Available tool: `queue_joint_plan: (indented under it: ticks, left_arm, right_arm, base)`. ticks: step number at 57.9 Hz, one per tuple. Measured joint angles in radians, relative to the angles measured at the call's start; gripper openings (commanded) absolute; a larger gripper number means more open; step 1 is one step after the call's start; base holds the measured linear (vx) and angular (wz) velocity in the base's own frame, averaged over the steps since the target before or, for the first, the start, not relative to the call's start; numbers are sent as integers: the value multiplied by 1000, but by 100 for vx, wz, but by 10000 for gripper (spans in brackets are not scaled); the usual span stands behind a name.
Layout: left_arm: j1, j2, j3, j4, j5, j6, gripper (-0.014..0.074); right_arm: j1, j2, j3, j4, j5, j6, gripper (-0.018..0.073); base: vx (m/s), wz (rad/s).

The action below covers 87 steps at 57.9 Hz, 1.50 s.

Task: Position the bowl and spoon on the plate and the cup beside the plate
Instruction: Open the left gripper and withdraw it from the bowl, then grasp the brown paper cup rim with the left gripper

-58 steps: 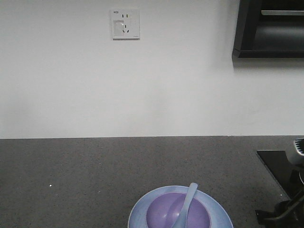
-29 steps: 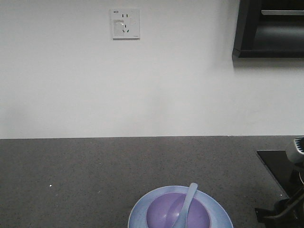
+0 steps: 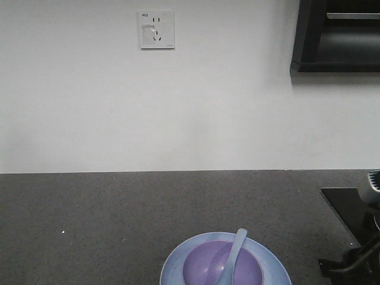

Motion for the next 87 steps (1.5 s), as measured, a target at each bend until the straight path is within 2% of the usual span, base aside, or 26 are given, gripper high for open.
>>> queue_joint_plan:
  ticks: [10,16,25,32,52,57,62,64,65,66,72,81,87]
  left_arm:
    - [0,0,0,-1,1,2,65]
    - [0,0,0,-18,-1,2,-9]
    - [0,-1,0,-30,-1,2,-7]
    - [0,-3,-3,-69,-5,9,-7]
    - [0,-121,-2,-263,-25,111,-7]
    - [0,-158,-2,-326,-26,130,-7]
    - [-10,-185,-2,-419,-26,155,-7]
    - [-18,-191,-2,-463,-26,171,-7]
    - [-42,-197,-2,-530,-28,204,-7]
    - [-53,-198,-2,-559,-28,215,-7]
    - [-118,-198,-2,-662,-32,249,-6]
    - [-237,-191,-2,-688,-39,260,-6]
    - [-314,-175,-2,-657,-47,256,-6]
  right_arm:
    - [0,0,0,0,-2,0,466]
    - [0,0,0,0,-3,0,466]
    - [0,0,0,0,-8,0,466]
    - [0,0,0,0,-11,0,466]
    - [0,0,0,0,-12,3,466]
    - [0,0,0,0,-12,3,466]
    - [0,0,0,0,-12,3,466]
    - [0,0,0,0,-12,3,466]
    - [0,0,0,0,-9,3,466]
    - [0,0,0,0,-8,3,466]
    - [0,0,0,0,3,3,466]
    - [0,0,0,0,9,3,466]
    - [0,0,0,0,10,3,466]
  base:
    - [0,0]
    - [0,0]
    - [0,0]
    - [0,0]
    - [0,0]
    - [0,0]
    - [0,0]
    - [0,0]
    - [0,0]
    - [0,0]
    - [0,0]
    - [0,0]
    - [0,0]
